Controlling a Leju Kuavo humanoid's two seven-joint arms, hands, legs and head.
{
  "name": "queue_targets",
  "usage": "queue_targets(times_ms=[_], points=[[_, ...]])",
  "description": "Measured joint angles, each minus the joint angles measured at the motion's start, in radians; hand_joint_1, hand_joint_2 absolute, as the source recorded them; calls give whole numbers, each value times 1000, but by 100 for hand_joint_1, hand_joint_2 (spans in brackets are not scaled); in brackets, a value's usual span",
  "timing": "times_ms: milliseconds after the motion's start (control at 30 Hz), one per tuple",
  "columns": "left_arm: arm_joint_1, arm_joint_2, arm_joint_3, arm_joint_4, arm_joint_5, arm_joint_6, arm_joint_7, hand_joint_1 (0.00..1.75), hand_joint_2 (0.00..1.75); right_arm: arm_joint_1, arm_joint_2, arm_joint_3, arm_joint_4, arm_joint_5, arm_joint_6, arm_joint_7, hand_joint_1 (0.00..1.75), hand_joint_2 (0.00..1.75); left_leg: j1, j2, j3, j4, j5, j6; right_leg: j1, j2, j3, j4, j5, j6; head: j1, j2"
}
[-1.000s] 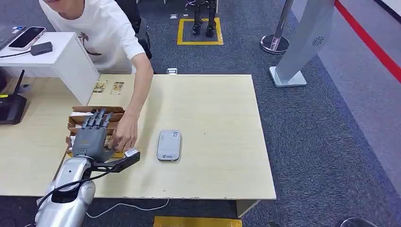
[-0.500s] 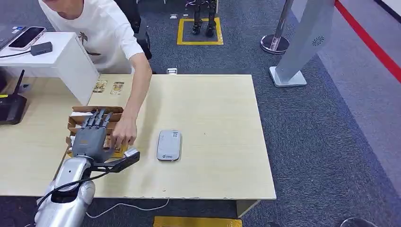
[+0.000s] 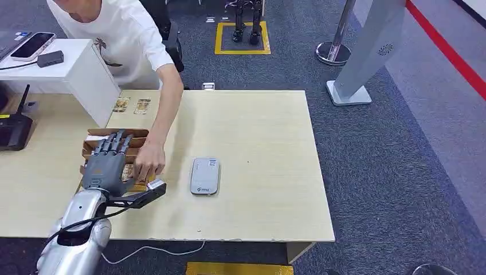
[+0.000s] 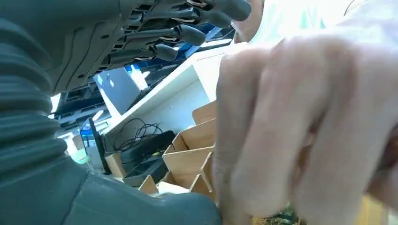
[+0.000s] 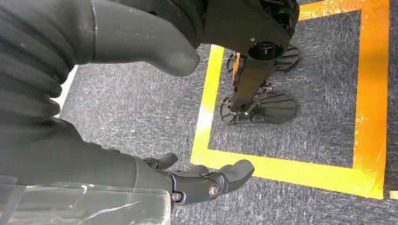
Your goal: Pass the card to the sensor for recognition and then transmit it.
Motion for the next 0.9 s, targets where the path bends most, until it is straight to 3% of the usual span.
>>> queue_targets(times_ms=[900], points=[[-3, 21, -1, -22, -2, -15, 0, 0, 175, 2, 0, 0, 0, -3, 0, 0, 0, 175, 0, 0, 0, 0, 0, 0, 0, 0, 0, 0, 0, 0, 0, 0]])
